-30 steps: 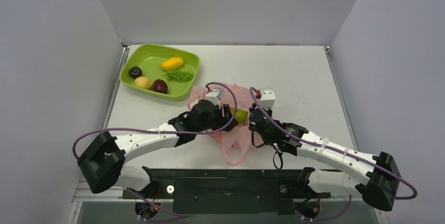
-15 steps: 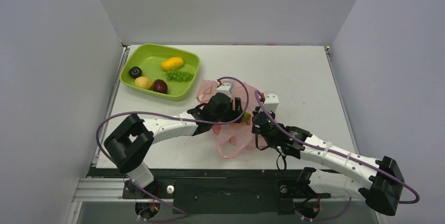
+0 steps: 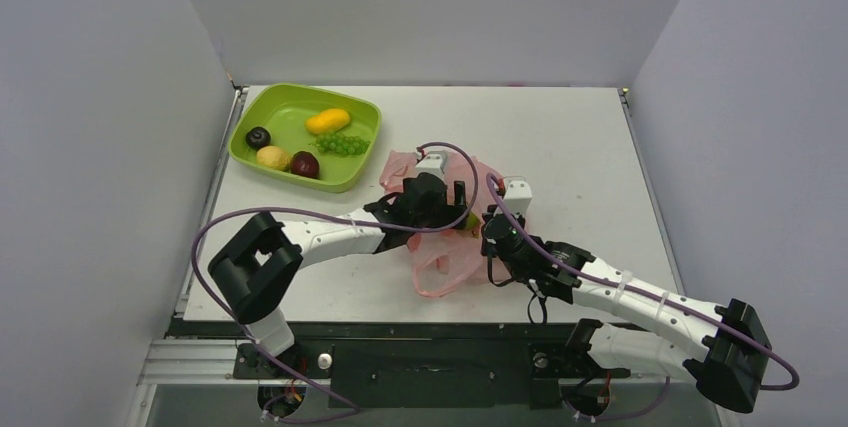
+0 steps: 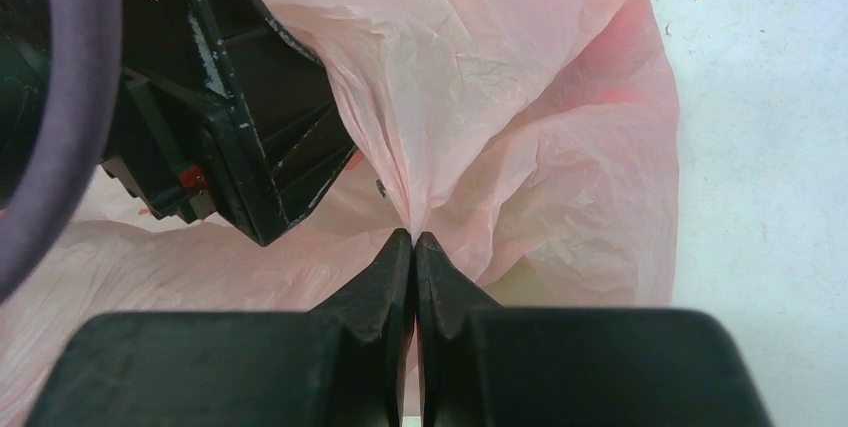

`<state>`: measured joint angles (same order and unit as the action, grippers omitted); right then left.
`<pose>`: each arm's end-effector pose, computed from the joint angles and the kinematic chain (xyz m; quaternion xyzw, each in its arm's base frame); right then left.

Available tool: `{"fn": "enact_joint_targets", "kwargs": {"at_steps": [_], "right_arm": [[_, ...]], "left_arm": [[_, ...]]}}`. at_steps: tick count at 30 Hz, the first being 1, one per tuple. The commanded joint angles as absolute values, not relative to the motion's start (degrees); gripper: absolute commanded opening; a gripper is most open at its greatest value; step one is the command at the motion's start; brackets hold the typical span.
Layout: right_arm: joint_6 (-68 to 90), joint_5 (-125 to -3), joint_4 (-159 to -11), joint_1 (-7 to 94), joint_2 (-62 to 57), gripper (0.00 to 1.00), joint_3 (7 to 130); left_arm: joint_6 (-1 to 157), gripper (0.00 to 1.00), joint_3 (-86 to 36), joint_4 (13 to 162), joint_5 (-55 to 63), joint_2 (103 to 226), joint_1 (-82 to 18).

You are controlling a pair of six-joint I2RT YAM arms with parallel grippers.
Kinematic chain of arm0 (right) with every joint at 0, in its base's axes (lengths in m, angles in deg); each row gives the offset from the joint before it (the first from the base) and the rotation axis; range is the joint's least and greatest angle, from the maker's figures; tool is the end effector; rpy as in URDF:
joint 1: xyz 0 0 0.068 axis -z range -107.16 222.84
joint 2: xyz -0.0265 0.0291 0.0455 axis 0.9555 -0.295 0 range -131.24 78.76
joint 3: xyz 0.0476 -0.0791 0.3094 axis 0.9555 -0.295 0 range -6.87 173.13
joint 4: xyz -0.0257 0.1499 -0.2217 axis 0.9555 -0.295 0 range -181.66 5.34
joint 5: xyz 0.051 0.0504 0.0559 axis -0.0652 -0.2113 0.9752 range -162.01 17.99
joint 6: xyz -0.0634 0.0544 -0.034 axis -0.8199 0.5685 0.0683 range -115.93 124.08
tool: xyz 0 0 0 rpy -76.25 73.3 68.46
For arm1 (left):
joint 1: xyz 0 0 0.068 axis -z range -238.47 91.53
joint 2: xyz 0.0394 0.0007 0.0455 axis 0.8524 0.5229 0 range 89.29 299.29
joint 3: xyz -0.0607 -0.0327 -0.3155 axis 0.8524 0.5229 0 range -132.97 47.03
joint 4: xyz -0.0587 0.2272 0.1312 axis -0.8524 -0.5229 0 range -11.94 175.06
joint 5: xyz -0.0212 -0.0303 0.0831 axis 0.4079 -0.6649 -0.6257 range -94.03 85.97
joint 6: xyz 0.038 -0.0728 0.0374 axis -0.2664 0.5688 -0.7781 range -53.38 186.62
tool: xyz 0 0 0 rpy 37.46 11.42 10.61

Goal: Take the fake fruits out of the plastic bag

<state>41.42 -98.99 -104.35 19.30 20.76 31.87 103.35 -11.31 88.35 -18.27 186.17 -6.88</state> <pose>0.1630 0.1590 0.2626 -0.0241 0.8829 0.1509 0.4440 0.2747 -0.3147 0.2283 0.0575 0.8811 -0.2390 0.4040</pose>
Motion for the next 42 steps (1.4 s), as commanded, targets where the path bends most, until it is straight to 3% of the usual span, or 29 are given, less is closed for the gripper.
{"fn": "enact_joint_targets", "kwargs": {"at_steps": [1, 5, 13, 22, 30, 35, 36, 42], "right_arm": [[41.78, -98.93, -102.59, 19.75, 22.14, 0.0, 31.51], [41.82, -98.64, -102.69, 19.81, 23.1, 0.0, 31.2], [41.65, -98.71, -103.55, 19.93, 25.58, 0.0, 30.23], [42.89, -98.43, -104.42, 20.89, 28.81, 0.0, 26.79], [43.82, -98.36, -106.39, 21.69, 32.89, 0.0, 24.58], [44.01, -99.2, -107.02, 22.59, 35.63, 0.0, 22.98], [43.94, -99.17, -106.84, 22.86, 35.41, 0.0, 22.78], [43.22, -99.69, -105.98, 23.49, 32.82, 0.0, 23.69]], "left_arm": [[102.04, 0.87, -12.45, 93.58, -18.29, 187.03, -7.07], [100.81, 0.97, -14.21, 93.34, -19.65, 188.75, -6.97], [100.02, 0.97, -16.96, 96.27, -22.86, 193.17, -6.46], [98.41, 0.97, -17.87, 109.17, -23.39, 198.13, -3.35], [98.84, 0.96, -28.31, 100.19, -27.16, 209.67, -3.01], [99.02, 0.85, -25.15, 101.64, -24.04, 207.78, -4.21], [98.99, 0.75, -25.05, 101.66, -22.02, 206.98, -4.44], [101.55, 0.48, -21.37, 100.2, -13.54, 199.53, -5.59]]}}
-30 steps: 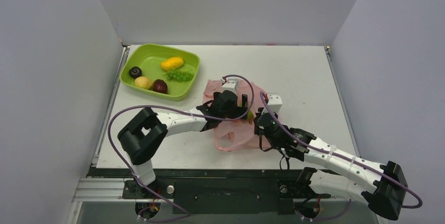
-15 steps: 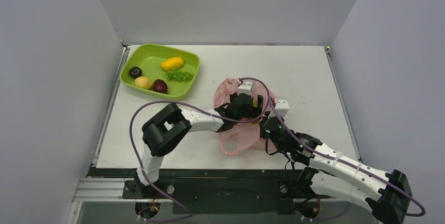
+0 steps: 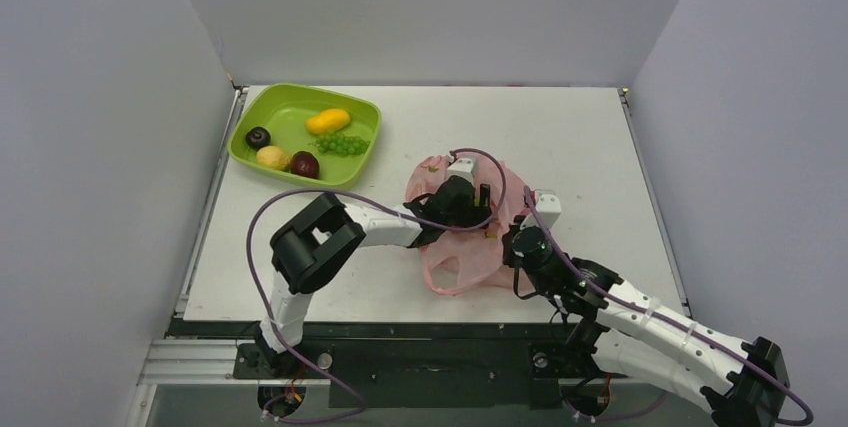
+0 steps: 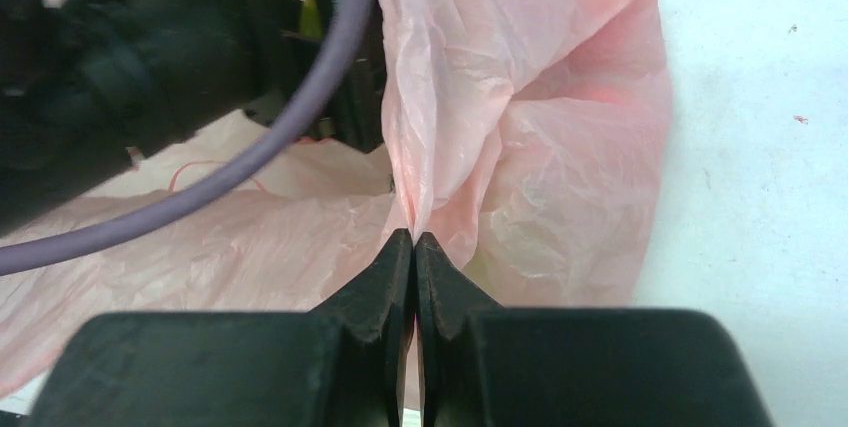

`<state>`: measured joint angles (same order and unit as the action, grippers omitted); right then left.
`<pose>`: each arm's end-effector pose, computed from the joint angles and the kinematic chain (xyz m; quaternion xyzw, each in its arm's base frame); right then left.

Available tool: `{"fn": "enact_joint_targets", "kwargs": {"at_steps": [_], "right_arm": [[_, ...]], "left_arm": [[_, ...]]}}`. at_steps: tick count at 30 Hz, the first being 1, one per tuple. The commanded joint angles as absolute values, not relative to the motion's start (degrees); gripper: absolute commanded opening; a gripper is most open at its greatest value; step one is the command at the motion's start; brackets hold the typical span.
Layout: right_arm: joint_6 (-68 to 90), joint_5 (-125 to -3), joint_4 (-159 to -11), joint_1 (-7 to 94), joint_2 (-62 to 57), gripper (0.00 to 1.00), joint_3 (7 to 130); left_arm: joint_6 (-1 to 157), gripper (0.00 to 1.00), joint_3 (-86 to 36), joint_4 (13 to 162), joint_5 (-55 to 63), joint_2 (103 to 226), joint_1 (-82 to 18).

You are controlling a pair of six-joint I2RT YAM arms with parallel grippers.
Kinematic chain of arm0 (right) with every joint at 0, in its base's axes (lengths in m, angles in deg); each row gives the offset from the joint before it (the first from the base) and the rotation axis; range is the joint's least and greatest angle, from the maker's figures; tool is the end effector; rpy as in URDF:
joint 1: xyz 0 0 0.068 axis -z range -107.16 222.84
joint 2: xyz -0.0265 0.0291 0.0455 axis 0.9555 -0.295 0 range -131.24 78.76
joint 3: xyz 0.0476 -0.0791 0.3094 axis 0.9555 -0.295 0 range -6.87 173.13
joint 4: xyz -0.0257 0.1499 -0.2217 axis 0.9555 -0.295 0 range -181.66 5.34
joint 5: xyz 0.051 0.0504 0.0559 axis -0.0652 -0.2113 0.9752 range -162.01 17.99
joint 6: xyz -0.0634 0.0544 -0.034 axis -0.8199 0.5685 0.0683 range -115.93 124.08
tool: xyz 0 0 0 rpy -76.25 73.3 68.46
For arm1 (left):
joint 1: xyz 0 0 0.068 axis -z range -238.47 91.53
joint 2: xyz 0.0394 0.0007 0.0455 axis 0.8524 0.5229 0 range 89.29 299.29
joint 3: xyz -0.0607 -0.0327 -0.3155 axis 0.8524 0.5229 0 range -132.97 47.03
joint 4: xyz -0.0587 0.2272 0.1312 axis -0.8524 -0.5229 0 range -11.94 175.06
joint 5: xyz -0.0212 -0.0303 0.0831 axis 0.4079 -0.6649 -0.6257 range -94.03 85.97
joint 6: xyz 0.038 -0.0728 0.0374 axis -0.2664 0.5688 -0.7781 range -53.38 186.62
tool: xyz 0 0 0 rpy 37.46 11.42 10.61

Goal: Take the fake fruits out of the plastic bag

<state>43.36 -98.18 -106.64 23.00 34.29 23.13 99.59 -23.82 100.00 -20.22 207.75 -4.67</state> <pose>0.1384 0.1088 0.2425 0.0216 0.8753 0.1639 0.4545 0.3209 -0.4005 0.1629 0.0906 0.8666 -0.2365 0.4300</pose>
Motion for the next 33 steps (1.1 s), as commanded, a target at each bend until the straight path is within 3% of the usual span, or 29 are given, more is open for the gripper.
{"fn": "enact_joint_targets", "kwargs": {"at_steps": [1, 3, 11, 22, 28, 33], "right_arm": [[43.15, -99.73, -105.7, 23.52, 32.54, 0.0, 23.67], [43.04, -99.61, -104.5, 23.75, 31.85, 0.0, 23.77], [42.19, -99.05, -102.68, 24.72, 28.45, 0.0, 24.89], [41.84, -97.38, -101.3, 25.5, 26.62, 0.0, 25.49], [41.96, -96.91, -101.16, 25.7, 26.65, 0.0, 25.36], [41.9, -96.62, -101.4, 26.05, 27.08, 0.0, 25.39]], "left_arm": [[102.14, 0.45, -19.95, 100.14, -12.35, 198.47, -5.66], [103.17, 0.33, -18.05, 98.64, -10.14, 194.27, -5.7], [107.28, 0.17, -11.97, 89.58, 4.15, 181.31, -7.79], [113.43, 0.1, -0.66, 88.24, 22.28, 160.04, -13.61], [107.45, 0.04, -6.34, 74.51, 29.04, 147.62, -24.58], [97.78, 0.01, -17.27, 59.81, 26.95, 147.82, -36.77]]}}
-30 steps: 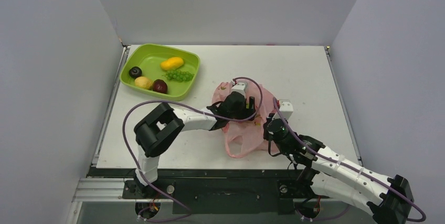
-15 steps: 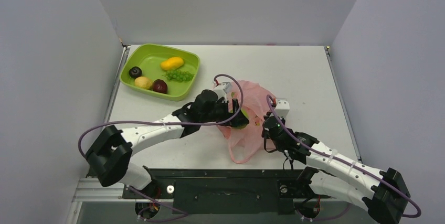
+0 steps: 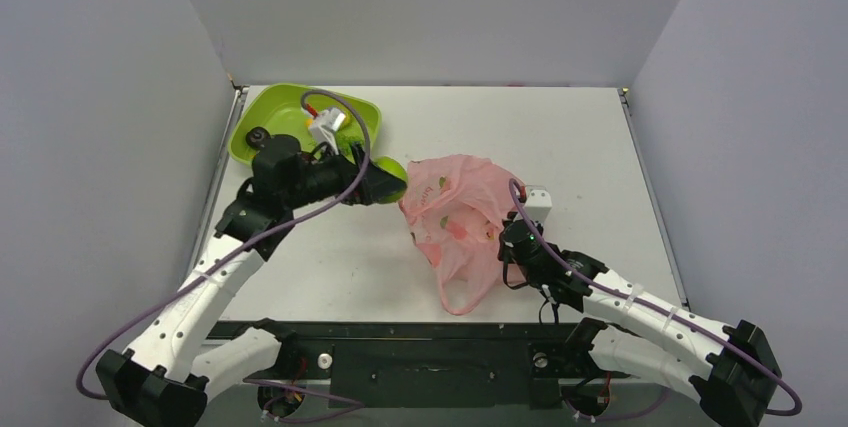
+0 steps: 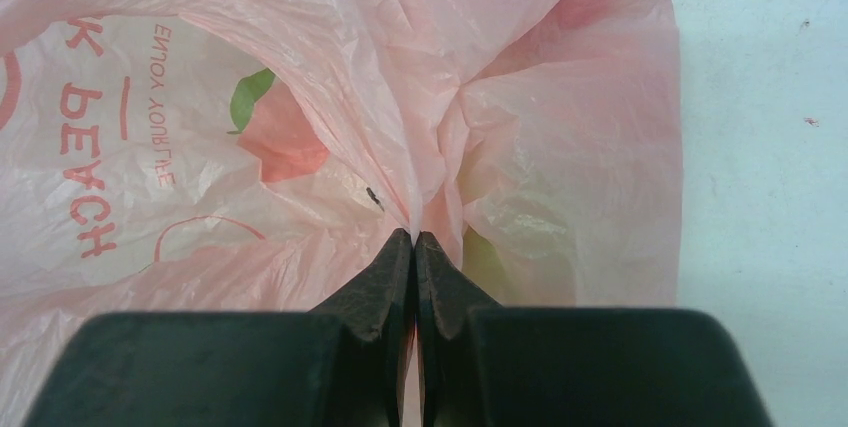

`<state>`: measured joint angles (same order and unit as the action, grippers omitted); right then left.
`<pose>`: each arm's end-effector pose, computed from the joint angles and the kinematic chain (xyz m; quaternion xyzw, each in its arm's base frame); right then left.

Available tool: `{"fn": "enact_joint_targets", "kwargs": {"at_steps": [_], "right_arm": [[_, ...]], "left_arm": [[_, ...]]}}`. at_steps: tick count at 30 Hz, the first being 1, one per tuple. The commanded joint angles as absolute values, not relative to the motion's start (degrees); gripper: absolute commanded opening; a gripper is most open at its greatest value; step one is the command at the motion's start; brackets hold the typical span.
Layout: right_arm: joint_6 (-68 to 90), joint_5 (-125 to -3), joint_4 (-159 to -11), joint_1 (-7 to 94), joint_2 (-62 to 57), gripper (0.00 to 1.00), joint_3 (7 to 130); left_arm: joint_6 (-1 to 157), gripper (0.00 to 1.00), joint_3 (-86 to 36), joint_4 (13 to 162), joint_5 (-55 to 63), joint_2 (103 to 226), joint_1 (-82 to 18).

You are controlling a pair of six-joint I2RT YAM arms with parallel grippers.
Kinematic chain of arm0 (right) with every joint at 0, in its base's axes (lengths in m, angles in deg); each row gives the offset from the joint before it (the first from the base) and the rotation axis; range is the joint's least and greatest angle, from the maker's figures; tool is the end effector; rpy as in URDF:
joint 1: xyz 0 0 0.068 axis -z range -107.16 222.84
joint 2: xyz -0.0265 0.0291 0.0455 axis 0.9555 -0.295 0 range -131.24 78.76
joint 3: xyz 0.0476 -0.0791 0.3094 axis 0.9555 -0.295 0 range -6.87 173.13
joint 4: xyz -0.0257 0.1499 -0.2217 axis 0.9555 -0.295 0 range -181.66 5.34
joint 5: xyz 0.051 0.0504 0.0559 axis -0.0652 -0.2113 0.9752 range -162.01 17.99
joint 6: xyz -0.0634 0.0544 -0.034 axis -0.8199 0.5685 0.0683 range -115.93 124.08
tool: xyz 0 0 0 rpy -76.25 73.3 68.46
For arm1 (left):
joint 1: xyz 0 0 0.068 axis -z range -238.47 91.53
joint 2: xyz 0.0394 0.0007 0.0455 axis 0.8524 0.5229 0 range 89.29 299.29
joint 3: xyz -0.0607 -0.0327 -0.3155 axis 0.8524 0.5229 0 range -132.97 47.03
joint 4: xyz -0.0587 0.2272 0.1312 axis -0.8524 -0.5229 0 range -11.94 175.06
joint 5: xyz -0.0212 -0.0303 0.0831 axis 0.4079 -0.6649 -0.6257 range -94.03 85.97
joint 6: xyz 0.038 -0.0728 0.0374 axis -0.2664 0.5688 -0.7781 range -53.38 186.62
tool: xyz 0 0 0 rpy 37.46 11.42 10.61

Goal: Take the fake fruits out of the plastic bag

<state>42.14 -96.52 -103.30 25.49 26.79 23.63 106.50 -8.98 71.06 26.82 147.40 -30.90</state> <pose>0.1571 0.1212 0.2304 0.0175 0.8904 0.1381 0.4334 0.1987 -0.1505 0.3924 0.0764 0.7830 -0.4986 0.3639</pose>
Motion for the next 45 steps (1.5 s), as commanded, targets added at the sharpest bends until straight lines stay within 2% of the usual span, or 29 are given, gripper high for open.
{"fn": "enact_joint_targets", "kwargs": {"at_steps": [1, 3, 6, 13, 15, 20, 24, 26, 27, 28, 29, 32, 40, 45], "right_arm": [[41.84, -96.62, -101.38, 26.07, 27.14, 0.0, 25.39], [41.69, -96.66, -101.58, 26.08, 27.24, 0.0, 25.52], [41.62, -96.66, -101.79, 26.21, 27.43, 0.0, 25.47], [41.45, -96.33, -101.75, 26.42, 26.88, 0.0, 25.88], [41.43, -96.06, -101.77, 26.45, 26.8, 0.0, 25.99], [41.49, -95.8, -101.82, 26.62, 26.98, 0.0, 25.92], [41.72, -95.74, -102.27, 26.7, 27.54, 0.0, 25.84], [41.84, -95.75, -102.48, 26.7, 27.97, 0.0, 25.65], [41.9, -95.83, -102.56, 26.74, 28.1, 0.0, 25.54], [41.93, -95.87, -102.58, 26.77, 28.23, 0.0, 25.46], [42.02, -95.9, -102.54, 26.78, 28.27, 0.0, 25.34], [41.99, -95.75, -102.53, 26.83, 27.84, 0.0, 25.55], [41.71, -95.06, -102.14, 26.84, 26.29, 0.0, 26.6], [41.72, -95.03, -102.09, 26.87, 26.17, 0.0, 26.53]], "left_arm": [[96.75, 0.01, -20.02, 55.61, 24.86, 148.61, -38.85], [94.91, 0.01, -22.85, 51.01, 19.08, 151.19, -41.99], [95.35, 0.01, -22.49, 51.54, 16.77, 154.12, -46.89], [97.8, 0.03, -16.37, 66.04, 14.0, 164.57, -56.46], [96.62, 0.1, -17.93, 66.63, 10.94, 169.21, -57.21], [94.78, 0.18, -21.73, 72.38, 5.61, 180.33, -57.29], [92.65, 0.27, -28.13, 70.84, 0.53, 188.07, -56.69], [90.99, 0.45, -31.47, 68.2, -1.43, 191.01, -56.25], [90.03, 0.61, -32.16, 67.62, -2.86, 191.66, -55.87], [89.44, 0.69, -32.88, 66.81, -4.02, 192.27, -55.59], [88.28, 0.82, -32.92, 66.71, -5.92, 192.27, -55.05], [86.31, 0.96, -32.32, 67.15, -6.45, 191.8, -54.8], [86.34, 0.97, -31.73, 68.63, -1.98, 189.73, -54.56], [89.64, 0.97, -27.1, 69.54, 2.34, 182.89, -54.56]]}}
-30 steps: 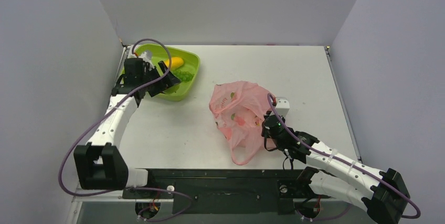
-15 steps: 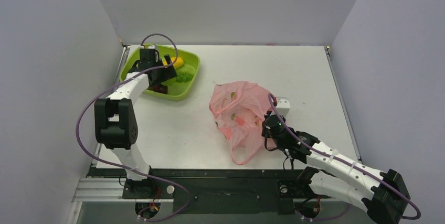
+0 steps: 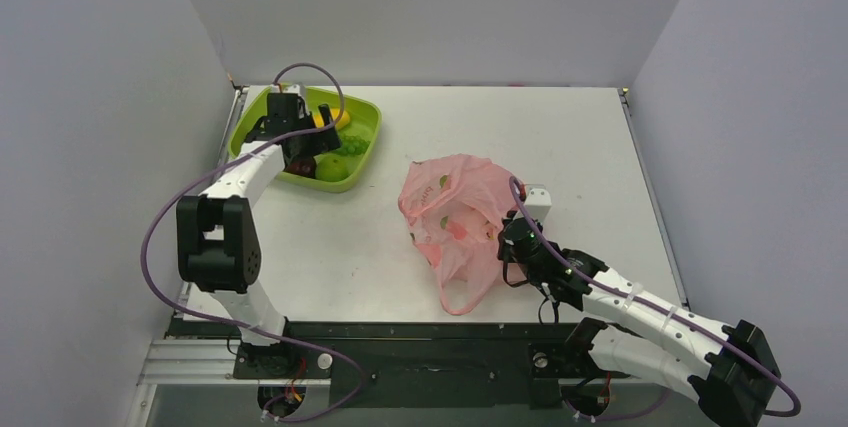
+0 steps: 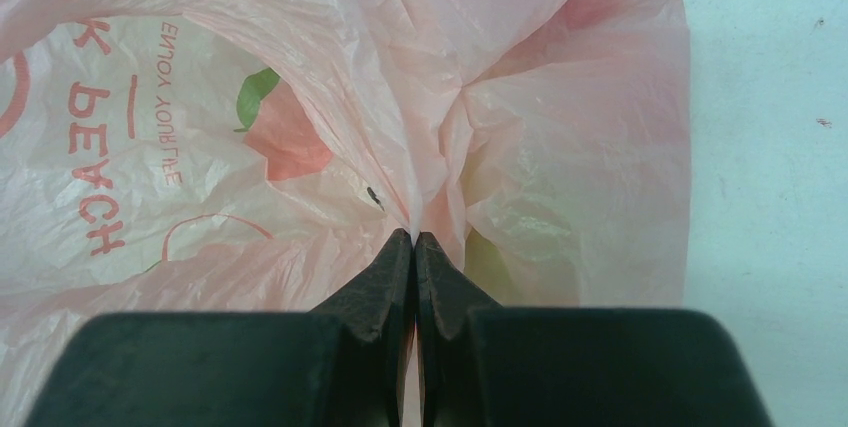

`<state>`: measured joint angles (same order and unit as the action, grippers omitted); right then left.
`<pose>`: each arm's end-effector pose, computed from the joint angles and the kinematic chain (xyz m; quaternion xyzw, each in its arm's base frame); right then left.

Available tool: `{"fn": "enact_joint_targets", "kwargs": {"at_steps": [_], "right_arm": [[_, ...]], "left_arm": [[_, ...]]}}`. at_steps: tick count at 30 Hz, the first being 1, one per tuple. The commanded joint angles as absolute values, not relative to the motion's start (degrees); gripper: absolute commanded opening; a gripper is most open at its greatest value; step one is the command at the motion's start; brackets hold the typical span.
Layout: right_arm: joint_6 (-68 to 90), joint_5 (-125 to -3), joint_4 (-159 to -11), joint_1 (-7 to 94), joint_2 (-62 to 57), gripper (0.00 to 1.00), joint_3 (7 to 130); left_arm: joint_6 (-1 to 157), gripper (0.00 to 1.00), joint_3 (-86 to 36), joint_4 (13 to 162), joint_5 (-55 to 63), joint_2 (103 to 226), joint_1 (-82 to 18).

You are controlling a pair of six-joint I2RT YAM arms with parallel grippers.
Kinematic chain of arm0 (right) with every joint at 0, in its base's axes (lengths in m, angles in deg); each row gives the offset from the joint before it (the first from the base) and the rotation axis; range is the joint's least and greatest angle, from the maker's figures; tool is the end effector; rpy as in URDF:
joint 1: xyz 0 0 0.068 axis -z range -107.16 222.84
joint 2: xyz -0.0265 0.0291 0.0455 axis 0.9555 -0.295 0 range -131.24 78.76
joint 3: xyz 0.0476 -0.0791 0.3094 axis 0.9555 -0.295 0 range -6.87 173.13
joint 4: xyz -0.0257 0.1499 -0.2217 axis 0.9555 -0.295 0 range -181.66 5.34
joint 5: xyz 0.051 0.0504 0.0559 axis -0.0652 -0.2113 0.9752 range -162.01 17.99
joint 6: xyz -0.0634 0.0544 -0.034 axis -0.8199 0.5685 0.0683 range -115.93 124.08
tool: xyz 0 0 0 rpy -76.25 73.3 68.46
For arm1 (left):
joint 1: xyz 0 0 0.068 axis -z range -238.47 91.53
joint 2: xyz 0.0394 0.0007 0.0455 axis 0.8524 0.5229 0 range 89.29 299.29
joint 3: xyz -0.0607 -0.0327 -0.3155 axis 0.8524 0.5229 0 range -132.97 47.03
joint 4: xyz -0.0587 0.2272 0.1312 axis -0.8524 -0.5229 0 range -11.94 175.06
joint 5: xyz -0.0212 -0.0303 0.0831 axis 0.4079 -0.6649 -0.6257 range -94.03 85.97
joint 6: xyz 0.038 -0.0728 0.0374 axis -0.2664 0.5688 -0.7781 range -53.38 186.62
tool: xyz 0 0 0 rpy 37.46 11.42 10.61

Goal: Take the fake fruits out of the plastic bag

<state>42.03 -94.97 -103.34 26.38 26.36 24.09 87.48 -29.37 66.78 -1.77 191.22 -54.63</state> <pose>0.1593 0.1219 0.2314 0.0178 0.8924 0.1440 0.4274 0.4496 -0.0334 0.2604 -0.1284 0.9107 -0.1017 0.3792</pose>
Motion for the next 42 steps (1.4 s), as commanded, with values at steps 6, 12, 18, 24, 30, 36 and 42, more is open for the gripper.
{"fn": "enact_joint_targets", "kwargs": {"at_steps": [6, 12, 18, 24, 30, 36, 42], "right_arm": [[39.67, -94.89, -101.63, 26.87, 24.9, 0.0, 27.94], [35.05, -93.37, -99.54, 27.32, 19.82, 0.0, 32.69], [30.04, -87.14, -96.72, 27.0, 10.12, 0.0, 42.47], [26.77, -84.92, -97.01, 18.74, 0.73, 0.0, 54.25], [28.19, -80.1, -94.38, 10.87, -1.49, 0.0, 56.46], [35.4, -77.99, -88.63, 13.55, 5.22, 0.0, 45.11], [40.51, -78.57, -82.65, 16.79, 12.84, 0.0, 32.37]], "left_arm": [[94.72, 0.97, -14.5, 70.77, 12.03, 169.67, -54.22], [97.89, 0.97, -2.96, 67.35, 21.28, 152.5, -52.88], [106.31, 0.97, 6.51, 67.1, 29.63, 135.18, -52.0], [113.18, 0.97, 10.91, 67.96, 31.54, 122.23, -49.53], [116.77, 0.97, 11.2, 68.72, 29.57, 118.03, -45.28], [119.74, 0.96, 13.72, 74.71, 25.9, 119.97, -38.13], [117.25, 0.93, 13.67, 76.58, 10.76, 127.2, -20.76]]}}
